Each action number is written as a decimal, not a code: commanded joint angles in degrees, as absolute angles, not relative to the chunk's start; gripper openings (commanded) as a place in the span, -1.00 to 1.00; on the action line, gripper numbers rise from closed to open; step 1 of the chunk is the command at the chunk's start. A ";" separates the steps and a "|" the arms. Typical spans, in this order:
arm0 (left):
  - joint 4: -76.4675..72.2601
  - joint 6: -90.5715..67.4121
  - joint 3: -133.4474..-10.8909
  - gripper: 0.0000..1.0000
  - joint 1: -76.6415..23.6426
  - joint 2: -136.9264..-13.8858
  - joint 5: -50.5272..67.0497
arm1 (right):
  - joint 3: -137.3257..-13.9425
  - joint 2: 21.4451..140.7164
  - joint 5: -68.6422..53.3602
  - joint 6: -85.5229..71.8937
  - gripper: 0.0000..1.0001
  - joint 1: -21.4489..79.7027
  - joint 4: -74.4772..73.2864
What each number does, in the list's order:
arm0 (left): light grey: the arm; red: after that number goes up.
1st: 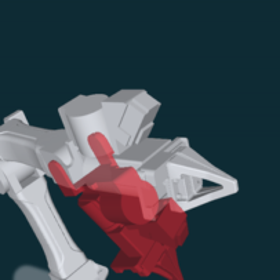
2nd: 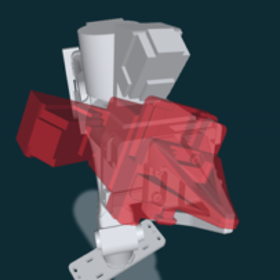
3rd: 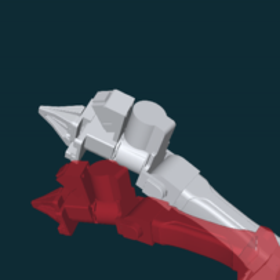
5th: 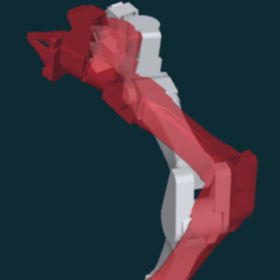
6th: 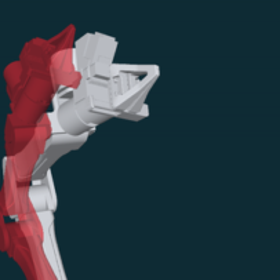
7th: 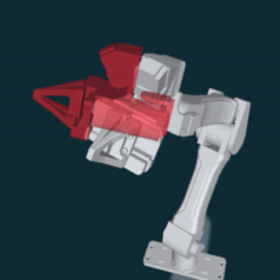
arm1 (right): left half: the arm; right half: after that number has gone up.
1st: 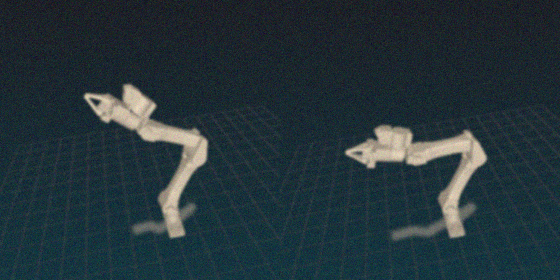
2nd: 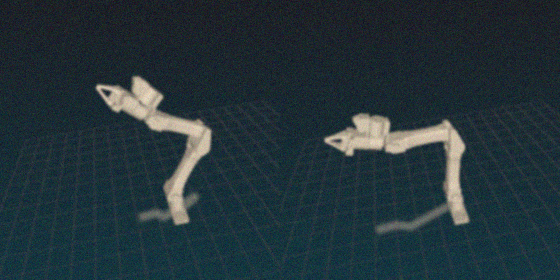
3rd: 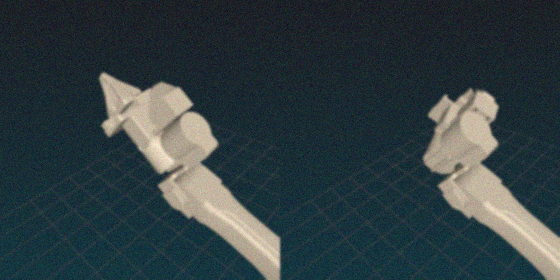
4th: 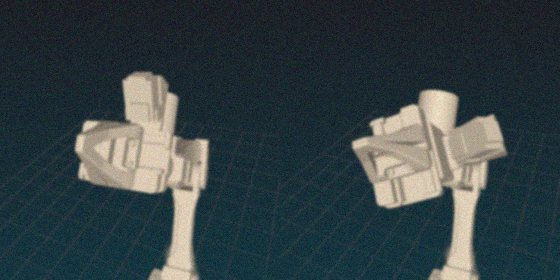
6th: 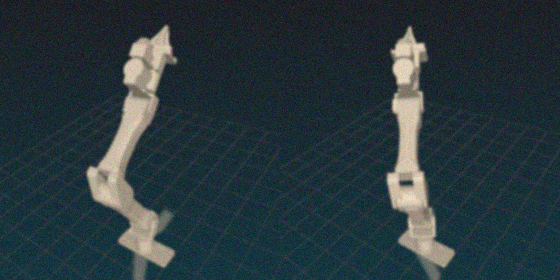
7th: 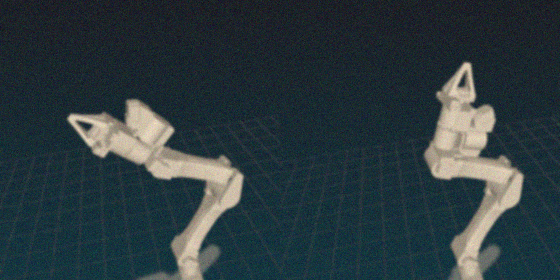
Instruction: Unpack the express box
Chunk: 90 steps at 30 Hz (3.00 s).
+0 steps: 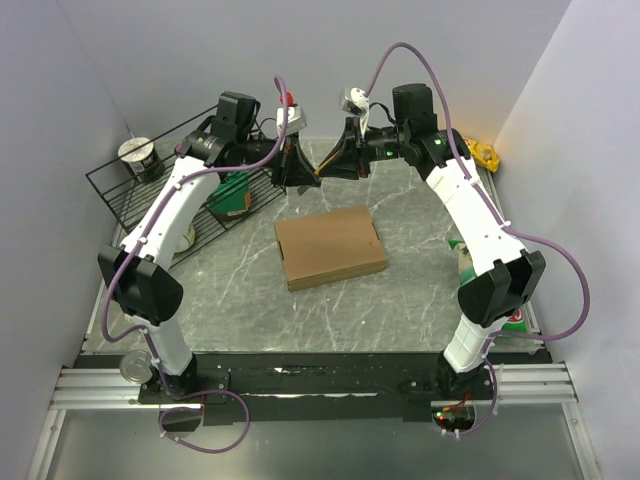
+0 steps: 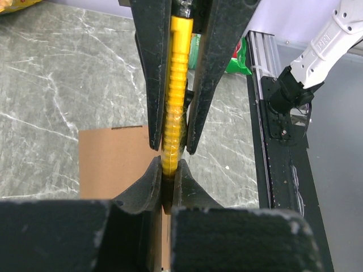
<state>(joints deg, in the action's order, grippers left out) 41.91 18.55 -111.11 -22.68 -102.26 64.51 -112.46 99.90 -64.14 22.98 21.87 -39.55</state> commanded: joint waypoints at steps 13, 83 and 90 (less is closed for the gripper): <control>38.40 18.27 -110.31 -0.32 -22.85 -100.72 59.15 | -113.90 97.56 -58.02 20.13 -1.00 22.85 -42.54; 13.36 -5.71 -106.95 0.41 -25.31 -124.71 37.70 | -73.65 75.94 9.58 -6.68 -1.00 1.15 -41.31; 10.11 -10.28 -110.13 0.42 -25.58 -132.35 42.53 | -74.88 78.39 6.77 -6.85 -1.00 -2.63 -41.22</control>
<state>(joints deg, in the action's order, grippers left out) 15.00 -4.58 -106.37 -24.18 -131.24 36.71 -73.36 77.80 7.20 -6.17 -0.67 -42.24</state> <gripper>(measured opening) 0.714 0.255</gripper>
